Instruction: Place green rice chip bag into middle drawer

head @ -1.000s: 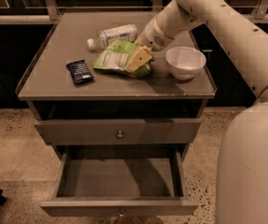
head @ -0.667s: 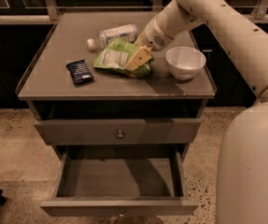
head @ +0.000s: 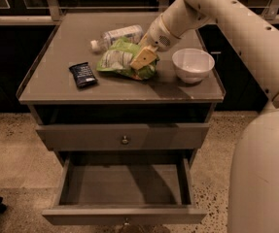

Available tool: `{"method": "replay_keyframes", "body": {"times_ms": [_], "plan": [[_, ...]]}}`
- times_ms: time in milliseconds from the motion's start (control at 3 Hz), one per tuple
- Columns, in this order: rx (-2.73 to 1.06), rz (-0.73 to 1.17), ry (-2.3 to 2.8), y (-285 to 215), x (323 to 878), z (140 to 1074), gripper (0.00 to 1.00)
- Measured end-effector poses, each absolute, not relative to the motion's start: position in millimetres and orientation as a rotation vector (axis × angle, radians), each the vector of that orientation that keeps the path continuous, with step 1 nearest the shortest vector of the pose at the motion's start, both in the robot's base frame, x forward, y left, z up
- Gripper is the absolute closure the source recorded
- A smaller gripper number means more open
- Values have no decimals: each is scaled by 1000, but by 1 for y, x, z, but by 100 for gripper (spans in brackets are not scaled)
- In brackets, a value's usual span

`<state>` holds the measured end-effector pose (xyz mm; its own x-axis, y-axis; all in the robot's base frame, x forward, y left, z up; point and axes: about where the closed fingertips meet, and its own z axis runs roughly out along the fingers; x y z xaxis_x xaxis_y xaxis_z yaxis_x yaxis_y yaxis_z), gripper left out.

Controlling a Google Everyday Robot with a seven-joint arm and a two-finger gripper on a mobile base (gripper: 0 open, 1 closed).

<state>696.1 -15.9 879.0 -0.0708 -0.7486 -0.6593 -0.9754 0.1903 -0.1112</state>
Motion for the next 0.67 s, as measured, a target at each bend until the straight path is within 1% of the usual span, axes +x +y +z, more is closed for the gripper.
{"method": "replay_keyframes", "body": {"times_ms": [333, 667], "plan": [[-1573, 470, 1904, -18, 662, 905, 100], [-1501, 409, 1947, -17, 607, 937, 100]]}}
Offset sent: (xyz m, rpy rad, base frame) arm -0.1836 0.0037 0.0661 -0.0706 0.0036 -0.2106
